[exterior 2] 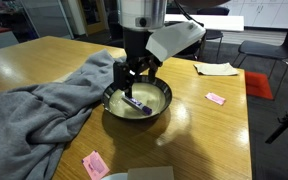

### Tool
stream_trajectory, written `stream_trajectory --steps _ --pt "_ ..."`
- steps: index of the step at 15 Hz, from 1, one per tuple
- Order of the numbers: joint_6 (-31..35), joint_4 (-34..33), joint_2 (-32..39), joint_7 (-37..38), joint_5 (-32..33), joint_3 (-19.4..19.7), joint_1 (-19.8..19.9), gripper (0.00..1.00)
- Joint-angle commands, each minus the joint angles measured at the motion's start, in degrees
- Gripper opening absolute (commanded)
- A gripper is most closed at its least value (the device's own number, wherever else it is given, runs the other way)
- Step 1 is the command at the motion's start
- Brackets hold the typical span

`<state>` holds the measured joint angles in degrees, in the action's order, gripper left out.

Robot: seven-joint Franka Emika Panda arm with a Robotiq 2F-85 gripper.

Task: Take the marker from the bowl and put it on the table

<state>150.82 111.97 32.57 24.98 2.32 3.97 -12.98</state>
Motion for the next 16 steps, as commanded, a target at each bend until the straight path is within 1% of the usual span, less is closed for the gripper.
stream_trajectory --steps 1,6,7,8,9,10,11,12,13,14,16 --pt "2.20 -1.80 2.63 1.41 1.45 1.75 -1.62 1.00" --pt "5.51 -3.12 5.36 1.41 1.10 3.08 -2.79 1.00" --pt "5.72 -3.41 5.78 1.44 1.06 3.37 -3.05 0.99" --pt "5.72 -3.73 6.22 1.49 1.08 3.71 -3.34 0.92" --pt "5.71 -3.97 6.59 1.41 1.02 3.90 -3.48 0.90" --pt "5.66 -4.28 6.94 1.38 0.98 4.06 -3.61 0.81" --pt "5.54 -4.45 7.17 1.36 0.97 4.26 -3.80 0.75" --pt "5.63 -4.69 7.53 1.32 0.97 4.43 -3.93 0.64" --pt "5.52 -4.84 7.70 1.30 0.96 4.56 -4.05 0.57" --pt "5.51 -4.99 7.90 1.32 0.96 4.67 -4.18 0.48" --pt "5.43 -5.32 8.21 1.32 0.95 4.82 -4.37 0.32"
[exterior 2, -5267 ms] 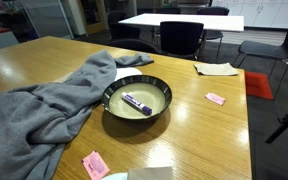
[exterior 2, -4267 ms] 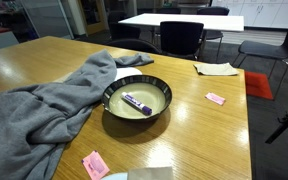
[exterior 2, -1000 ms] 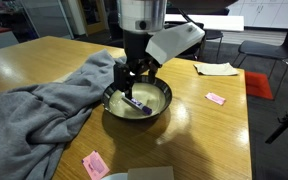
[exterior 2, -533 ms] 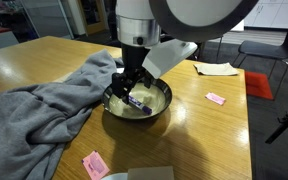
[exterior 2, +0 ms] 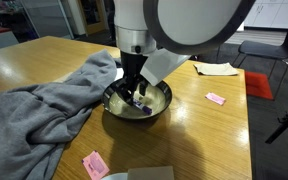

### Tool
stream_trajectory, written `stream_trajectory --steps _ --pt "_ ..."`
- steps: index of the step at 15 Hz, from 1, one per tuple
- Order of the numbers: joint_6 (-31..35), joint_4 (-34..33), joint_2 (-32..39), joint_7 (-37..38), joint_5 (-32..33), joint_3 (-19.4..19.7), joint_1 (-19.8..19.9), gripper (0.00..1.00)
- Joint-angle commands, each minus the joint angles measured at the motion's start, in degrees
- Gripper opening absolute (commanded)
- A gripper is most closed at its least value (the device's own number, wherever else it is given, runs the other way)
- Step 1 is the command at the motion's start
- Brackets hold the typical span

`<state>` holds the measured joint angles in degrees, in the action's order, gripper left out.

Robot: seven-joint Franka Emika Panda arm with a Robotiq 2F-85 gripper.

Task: Take the marker from the bowl and put it on the table

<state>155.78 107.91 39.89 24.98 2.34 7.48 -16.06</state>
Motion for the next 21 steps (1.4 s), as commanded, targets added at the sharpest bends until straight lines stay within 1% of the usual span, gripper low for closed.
stream_trajectory --steps 1,2,4,5,6,10,13,15,18,21 --pt "0.61 -1.32 0.98 1.31 0.94 1.35 -1.38 0.25" --pt "0.64 -1.35 1.00 1.30 0.92 1.37 -1.46 0.16" --pt "0.80 -1.23 0.82 1.32 0.85 1.35 -1.54 0.03" --pt "0.87 -1.05 0.52 1.31 0.81 1.30 -1.57 0.00" --pt "0.98 -0.49 -0.25 1.62 0.92 1.49 -1.93 0.05" --pt "2.25 2.45 -4.88 1.41 1.33 2.00 -3.22 0.05" --pt "1.71 4.97 -10.08 1.24 1.95 2.25 -4.03 0.05" --pt "0.87 7.29 -14.36 0.74 2.50 1.74 -4.00 0.05" --pt "-0.70 11.91 -21.60 -1.56 3.77 -0.29 -2.68 0.05" --pt "-2.62 17.63 -29.39 -7.88 3.39 -4.40 -0.23 0.05"
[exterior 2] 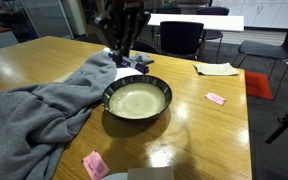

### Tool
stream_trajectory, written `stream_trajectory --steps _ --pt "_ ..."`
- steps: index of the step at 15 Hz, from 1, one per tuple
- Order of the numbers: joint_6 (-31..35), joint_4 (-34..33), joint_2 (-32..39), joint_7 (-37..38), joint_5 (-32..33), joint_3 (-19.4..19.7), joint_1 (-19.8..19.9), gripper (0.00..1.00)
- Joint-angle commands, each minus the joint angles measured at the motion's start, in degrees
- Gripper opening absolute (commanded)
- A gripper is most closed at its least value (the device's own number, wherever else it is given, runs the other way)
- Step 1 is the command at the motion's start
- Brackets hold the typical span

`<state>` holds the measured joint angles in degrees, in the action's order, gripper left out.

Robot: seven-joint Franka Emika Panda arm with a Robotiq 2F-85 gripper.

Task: Take the marker from the bowl and put it on the table

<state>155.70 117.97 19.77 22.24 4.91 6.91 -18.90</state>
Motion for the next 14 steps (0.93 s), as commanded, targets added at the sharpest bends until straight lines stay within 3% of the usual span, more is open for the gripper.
stream_trajectory --steps 1,7,11,14 --pt "-3.38 9.34 -11.70 -7.70 0.66 -5.24 3.42 0.05" --pt "-8.00 20.51 -25.20 -29.09 -7.04 -12.77 7.10 0.05" --pt "-13.43 25.45 -31.63 -46.31 -14.57 -11.91 5.90 0.05" --pt "-17.97 28.05 -34.73 -56.32 -15.49 -10.29 5.34 0.05"
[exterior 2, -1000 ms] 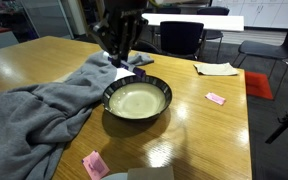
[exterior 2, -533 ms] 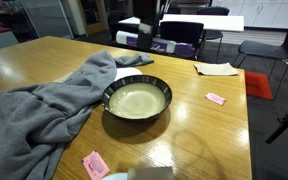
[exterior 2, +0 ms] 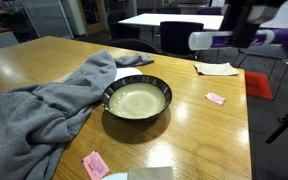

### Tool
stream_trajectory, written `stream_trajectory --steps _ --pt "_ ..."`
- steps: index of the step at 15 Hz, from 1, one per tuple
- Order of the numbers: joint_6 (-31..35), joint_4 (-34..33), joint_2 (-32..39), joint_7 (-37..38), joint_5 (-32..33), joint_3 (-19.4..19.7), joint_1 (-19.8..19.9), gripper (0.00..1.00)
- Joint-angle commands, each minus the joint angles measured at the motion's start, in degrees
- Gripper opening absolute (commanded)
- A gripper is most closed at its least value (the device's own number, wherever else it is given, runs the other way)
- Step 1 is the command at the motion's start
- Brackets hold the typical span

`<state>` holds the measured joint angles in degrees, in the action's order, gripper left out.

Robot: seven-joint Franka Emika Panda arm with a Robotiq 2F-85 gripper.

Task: Take the marker from the bowl and put it on the table

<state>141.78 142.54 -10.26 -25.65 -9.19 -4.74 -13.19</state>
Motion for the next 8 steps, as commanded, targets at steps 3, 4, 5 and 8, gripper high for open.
stream_trajectory --steps 3,4,5,8 --pt "-5.88 5.79 -5.97 -12.94 1.69 1.90 0.17 0.05" --pt "-5.51 6.59 -6.05 -14.15 2.54 2.05 0.36 0.05" --pt "-4.98 7.36 -6.05 -14.79 3.62 2.01 0.45 0.05" --pt "-1.98 9.65 -5.41 -14.44 8.83 1.38 1.03 0.05"
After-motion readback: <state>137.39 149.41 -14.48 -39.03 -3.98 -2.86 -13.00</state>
